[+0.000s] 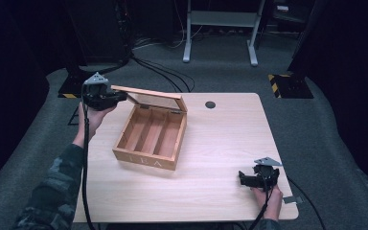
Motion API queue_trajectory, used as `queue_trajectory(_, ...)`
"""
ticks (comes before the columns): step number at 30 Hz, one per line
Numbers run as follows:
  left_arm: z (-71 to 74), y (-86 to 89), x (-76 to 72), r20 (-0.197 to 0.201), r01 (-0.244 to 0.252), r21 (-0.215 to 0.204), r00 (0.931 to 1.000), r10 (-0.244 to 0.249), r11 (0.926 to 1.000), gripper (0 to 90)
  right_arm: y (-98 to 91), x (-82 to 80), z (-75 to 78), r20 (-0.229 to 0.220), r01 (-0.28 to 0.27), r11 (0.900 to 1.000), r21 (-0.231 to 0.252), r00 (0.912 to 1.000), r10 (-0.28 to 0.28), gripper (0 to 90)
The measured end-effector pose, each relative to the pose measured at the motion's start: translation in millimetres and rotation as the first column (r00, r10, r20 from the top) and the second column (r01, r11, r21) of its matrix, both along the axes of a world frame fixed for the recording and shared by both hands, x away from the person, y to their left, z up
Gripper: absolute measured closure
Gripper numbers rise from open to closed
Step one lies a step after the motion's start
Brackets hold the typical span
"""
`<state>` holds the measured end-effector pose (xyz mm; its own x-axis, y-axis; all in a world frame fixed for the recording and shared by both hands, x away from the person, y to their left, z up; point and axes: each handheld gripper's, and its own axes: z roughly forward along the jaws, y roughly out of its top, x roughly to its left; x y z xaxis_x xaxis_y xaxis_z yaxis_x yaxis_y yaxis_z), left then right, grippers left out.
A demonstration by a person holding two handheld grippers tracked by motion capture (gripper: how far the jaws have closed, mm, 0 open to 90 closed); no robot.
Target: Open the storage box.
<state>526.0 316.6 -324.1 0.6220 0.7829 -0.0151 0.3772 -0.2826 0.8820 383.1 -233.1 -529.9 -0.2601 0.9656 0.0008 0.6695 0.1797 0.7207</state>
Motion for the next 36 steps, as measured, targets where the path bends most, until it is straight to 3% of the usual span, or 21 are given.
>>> queue_trajectory(36,4.8,-1.1,5.2,-0.003,-0.009,0.001,1.0000,0.009,1.0000,83.4,0.0,0.0,0.0,0.000,0.000,1.0000,0.000,1.0000,0.000,1.0)
